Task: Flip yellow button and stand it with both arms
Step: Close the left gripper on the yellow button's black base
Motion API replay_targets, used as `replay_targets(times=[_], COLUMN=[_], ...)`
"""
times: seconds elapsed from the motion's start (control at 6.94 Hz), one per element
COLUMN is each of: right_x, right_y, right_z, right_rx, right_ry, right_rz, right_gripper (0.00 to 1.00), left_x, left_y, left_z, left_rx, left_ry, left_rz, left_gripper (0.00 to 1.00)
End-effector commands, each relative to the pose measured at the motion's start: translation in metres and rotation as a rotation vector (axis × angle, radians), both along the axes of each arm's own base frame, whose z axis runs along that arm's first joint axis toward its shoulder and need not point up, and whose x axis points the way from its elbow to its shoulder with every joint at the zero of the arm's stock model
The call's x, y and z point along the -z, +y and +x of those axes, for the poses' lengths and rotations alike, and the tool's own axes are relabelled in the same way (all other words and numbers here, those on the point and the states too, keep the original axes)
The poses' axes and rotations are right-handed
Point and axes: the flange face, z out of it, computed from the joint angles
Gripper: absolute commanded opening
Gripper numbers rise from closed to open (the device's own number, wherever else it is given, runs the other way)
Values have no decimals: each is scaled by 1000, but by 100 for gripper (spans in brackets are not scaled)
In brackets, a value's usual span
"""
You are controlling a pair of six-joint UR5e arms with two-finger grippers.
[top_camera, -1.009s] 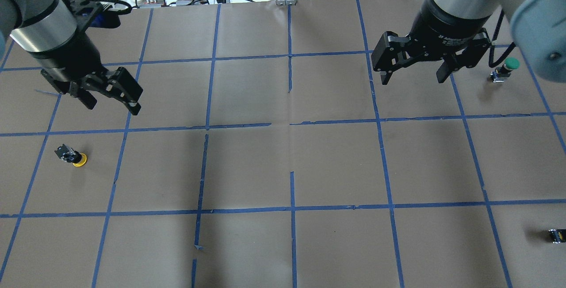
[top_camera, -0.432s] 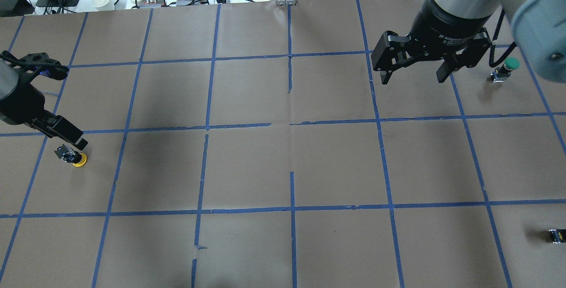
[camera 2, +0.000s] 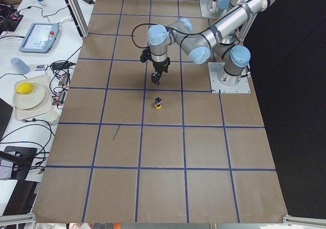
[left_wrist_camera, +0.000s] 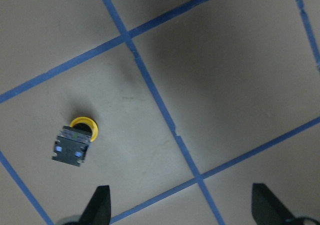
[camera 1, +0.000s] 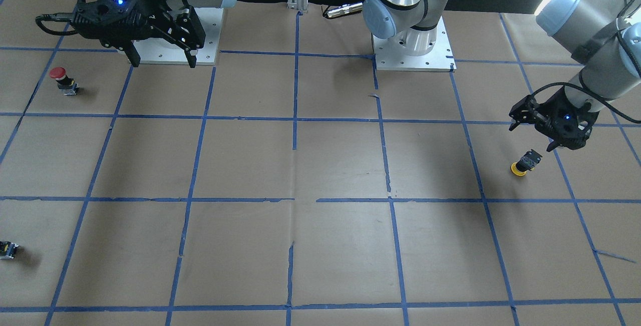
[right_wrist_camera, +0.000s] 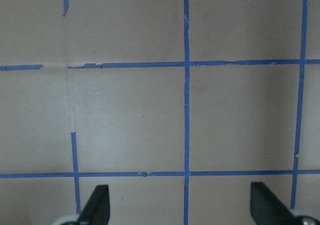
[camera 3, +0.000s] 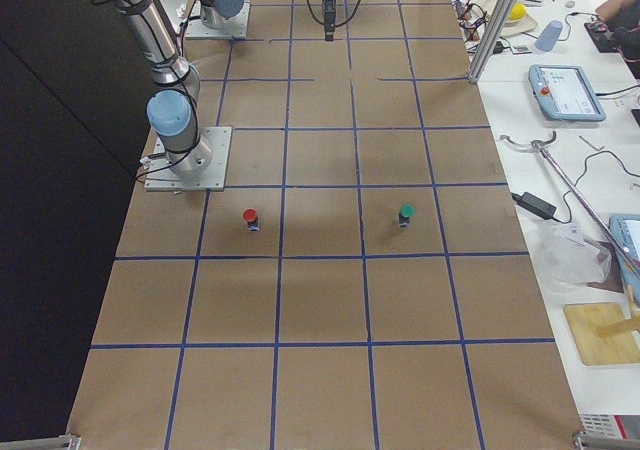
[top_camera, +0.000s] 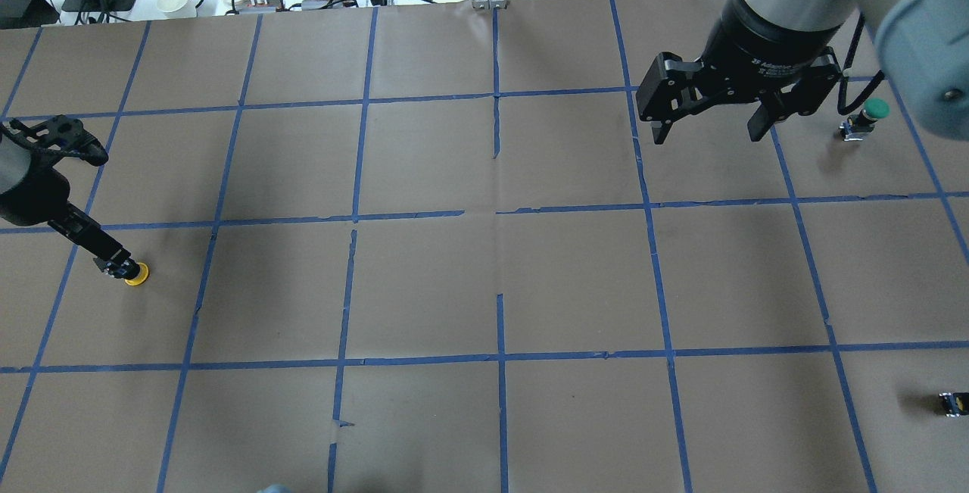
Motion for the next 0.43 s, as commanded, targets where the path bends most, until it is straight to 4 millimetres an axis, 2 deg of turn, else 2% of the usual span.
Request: replay_targets(times=[0.0, 0.14, 0.29], right_x=[-1, -2, -3], right_y=[0, -1, -1], right_z=[-2, -2, -3], right_rx=[2, 2, 3], right_ry=[0, -1, 1], right_rz=[-3, -5, -3], right_gripper=[100, 100, 100], left_x=[40, 54, 63], left_y=[9, 11, 6], left_z=[33, 50, 57], left_rx=[110, 122, 209], left_ry=[14, -7, -22], left_rz=[-8, -36, -48], left_gripper=[98, 98, 98])
